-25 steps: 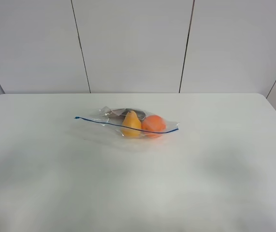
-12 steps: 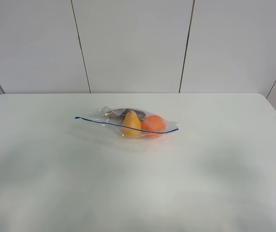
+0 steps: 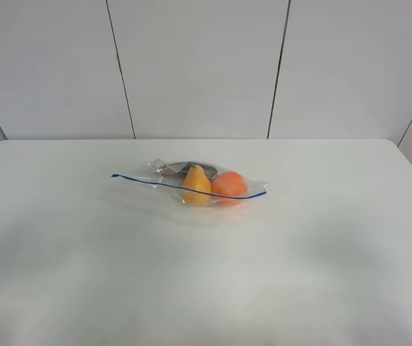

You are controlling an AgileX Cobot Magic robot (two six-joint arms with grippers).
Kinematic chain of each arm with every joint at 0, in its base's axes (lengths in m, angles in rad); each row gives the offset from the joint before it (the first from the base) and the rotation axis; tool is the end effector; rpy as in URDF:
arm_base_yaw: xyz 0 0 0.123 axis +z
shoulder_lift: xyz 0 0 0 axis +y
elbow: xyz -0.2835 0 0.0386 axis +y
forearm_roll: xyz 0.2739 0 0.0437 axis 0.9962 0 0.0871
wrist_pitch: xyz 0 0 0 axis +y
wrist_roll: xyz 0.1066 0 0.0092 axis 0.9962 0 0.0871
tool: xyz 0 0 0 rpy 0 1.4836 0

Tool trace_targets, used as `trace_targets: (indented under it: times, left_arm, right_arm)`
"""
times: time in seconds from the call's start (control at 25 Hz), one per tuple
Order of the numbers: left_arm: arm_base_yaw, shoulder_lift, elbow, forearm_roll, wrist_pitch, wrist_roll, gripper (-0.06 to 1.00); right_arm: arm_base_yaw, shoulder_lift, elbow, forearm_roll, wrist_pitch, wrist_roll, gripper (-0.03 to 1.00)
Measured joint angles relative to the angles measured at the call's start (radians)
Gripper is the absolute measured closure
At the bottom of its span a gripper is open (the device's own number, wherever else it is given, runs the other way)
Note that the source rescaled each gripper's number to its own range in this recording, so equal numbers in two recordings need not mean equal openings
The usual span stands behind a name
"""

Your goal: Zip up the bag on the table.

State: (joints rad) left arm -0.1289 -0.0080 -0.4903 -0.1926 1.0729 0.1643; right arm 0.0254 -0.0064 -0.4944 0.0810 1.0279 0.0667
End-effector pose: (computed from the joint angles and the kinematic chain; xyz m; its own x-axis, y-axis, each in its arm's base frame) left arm 0.0269 -0.0216 0.2799 -0.4368 0.1276 -0.8905 0.3066 0.9517 -0.0141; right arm 0.0319 0.0082 0.2842 -0.4314 0.0972 -0.8969 -0.0415 0.9910 0.1274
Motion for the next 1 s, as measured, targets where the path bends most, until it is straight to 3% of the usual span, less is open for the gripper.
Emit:
trace_targets:
  times: [1.0]
  left_arm:
    - [0.0, 0.0, 0.0, 0.0, 0.0, 0.0, 0.01]
  right_arm:
    - [0.0, 0.0, 0.0, 0.0, 0.0, 0.0, 0.23]
